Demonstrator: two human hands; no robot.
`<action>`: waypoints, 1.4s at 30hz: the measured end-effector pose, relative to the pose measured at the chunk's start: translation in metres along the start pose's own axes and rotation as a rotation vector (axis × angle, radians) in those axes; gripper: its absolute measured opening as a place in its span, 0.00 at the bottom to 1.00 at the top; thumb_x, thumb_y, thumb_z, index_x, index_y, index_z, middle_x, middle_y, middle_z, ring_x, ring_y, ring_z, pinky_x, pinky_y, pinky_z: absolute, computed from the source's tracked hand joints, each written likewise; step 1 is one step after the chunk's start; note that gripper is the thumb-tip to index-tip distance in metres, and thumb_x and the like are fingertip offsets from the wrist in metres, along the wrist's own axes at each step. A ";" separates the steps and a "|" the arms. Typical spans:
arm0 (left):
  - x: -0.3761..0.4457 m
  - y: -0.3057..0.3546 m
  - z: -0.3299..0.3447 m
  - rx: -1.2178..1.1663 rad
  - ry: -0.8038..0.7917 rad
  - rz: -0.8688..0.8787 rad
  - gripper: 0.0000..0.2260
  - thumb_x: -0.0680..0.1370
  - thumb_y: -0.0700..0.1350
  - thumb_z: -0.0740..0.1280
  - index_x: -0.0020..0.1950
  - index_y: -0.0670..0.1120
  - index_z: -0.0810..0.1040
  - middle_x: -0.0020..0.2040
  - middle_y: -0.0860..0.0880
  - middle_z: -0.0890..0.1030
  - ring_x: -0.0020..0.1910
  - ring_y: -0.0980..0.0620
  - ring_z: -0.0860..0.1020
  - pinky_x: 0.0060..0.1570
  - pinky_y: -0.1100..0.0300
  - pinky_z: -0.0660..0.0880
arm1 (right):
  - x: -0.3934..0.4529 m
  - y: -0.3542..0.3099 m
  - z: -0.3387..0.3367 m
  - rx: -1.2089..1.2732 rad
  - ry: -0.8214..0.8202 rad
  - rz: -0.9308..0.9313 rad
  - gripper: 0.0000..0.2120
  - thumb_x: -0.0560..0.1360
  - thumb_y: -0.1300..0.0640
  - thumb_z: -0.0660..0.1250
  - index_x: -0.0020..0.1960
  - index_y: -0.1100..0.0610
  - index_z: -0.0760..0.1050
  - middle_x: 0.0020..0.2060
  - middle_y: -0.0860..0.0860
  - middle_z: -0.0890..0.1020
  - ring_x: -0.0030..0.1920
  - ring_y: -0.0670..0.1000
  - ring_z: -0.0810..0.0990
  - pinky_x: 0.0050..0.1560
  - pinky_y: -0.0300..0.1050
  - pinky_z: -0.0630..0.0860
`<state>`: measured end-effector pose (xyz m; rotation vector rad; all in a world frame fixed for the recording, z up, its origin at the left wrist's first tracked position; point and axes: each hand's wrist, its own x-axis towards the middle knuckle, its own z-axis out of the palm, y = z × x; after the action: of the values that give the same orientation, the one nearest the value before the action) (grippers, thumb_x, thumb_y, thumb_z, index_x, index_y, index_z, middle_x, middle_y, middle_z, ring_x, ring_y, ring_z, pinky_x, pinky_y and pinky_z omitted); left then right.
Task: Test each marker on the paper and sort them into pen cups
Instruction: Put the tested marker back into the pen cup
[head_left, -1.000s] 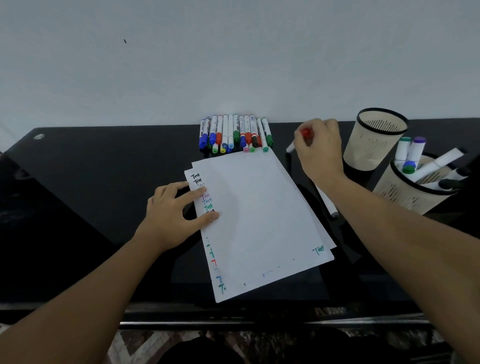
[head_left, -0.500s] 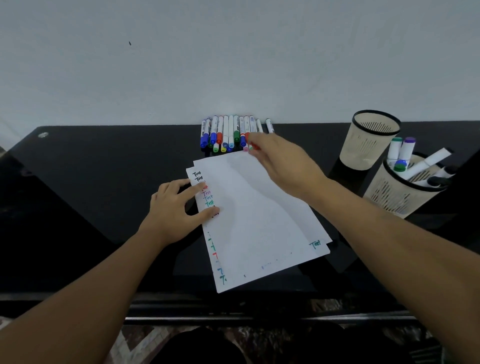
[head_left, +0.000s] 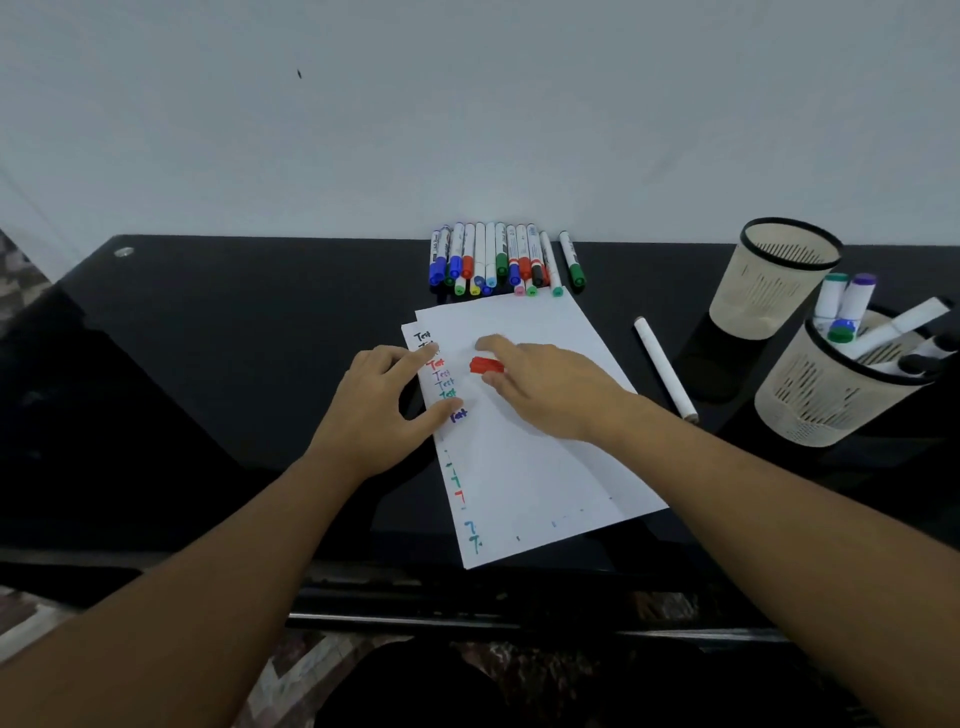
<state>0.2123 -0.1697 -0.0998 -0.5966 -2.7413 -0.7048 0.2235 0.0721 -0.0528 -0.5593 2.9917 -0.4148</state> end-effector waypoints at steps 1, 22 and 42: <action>-0.001 0.000 0.000 -0.003 0.012 0.014 0.35 0.75 0.69 0.64 0.77 0.52 0.70 0.63 0.55 0.74 0.62 0.54 0.69 0.61 0.53 0.72 | 0.000 0.000 0.001 0.037 -0.006 0.018 0.17 0.87 0.46 0.52 0.72 0.51 0.63 0.46 0.49 0.79 0.45 0.53 0.78 0.42 0.50 0.74; -0.004 -0.001 0.001 0.063 0.169 0.302 0.16 0.81 0.48 0.69 0.67 0.46 0.81 0.54 0.49 0.82 0.54 0.50 0.75 0.51 0.56 0.74 | 0.005 -0.016 0.002 -0.340 0.101 -0.131 0.23 0.83 0.34 0.45 0.64 0.44 0.71 0.38 0.47 0.79 0.37 0.50 0.78 0.34 0.45 0.72; -0.013 0.005 -0.020 0.031 -0.389 -0.013 0.31 0.80 0.67 0.59 0.78 0.73 0.46 0.82 0.50 0.49 0.80 0.45 0.51 0.77 0.45 0.55 | -0.039 -0.030 0.016 0.928 0.137 0.210 0.21 0.81 0.67 0.64 0.61 0.41 0.72 0.55 0.48 0.81 0.56 0.52 0.81 0.50 0.38 0.77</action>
<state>0.2289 -0.1803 -0.0854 -0.7822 -3.1054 -0.5999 0.2719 0.0558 -0.0590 -0.1173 2.4901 -1.7006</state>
